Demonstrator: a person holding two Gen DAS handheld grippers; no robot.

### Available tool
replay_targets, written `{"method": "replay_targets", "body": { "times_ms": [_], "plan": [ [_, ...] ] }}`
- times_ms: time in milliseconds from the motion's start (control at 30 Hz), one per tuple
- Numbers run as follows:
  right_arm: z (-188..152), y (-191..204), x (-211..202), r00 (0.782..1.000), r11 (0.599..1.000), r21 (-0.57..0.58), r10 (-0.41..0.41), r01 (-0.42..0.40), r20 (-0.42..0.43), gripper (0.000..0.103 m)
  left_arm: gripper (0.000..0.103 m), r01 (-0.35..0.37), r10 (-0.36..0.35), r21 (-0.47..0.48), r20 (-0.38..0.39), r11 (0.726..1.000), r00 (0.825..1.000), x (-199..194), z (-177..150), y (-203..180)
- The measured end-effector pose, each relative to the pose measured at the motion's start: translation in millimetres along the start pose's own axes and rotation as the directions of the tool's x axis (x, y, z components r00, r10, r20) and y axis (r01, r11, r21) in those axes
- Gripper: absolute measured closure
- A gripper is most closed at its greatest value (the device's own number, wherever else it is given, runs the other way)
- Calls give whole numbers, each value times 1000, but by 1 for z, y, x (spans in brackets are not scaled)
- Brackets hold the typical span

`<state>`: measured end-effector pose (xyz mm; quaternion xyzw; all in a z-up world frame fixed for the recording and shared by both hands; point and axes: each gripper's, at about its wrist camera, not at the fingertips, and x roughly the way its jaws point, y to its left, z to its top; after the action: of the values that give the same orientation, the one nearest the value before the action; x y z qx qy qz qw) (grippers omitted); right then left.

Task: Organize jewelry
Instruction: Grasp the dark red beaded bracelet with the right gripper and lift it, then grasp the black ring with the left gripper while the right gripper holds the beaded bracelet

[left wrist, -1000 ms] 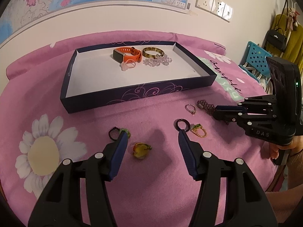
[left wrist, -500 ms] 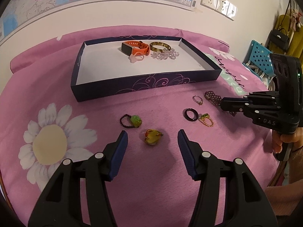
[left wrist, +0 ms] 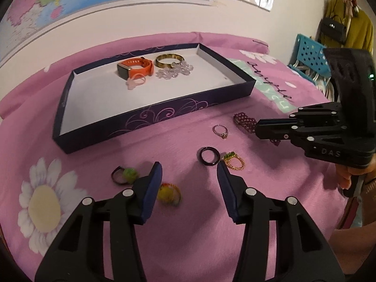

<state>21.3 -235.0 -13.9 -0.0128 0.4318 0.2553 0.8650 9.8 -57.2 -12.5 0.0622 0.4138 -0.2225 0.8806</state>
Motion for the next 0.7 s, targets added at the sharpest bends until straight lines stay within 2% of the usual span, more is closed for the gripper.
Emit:
{"method": "replay_targets", "body": {
  "times_ms": [267,467,700],
  "plan": [
    [-1,-2,1,1000,1000,9,12,-12,-2,99,59,8,-7,64,-22,998,1000,15,7,-13],
    [0,-3,2,1000,1000,15,19,-19,4,99,80,19,-16,77,-30,997,999,20,12,-15],
    [5,-5,-1,999,1000,13,25,-25,21,99,80,24,-23,45,-13,999,1000,17,12,-10]
  ]
}}
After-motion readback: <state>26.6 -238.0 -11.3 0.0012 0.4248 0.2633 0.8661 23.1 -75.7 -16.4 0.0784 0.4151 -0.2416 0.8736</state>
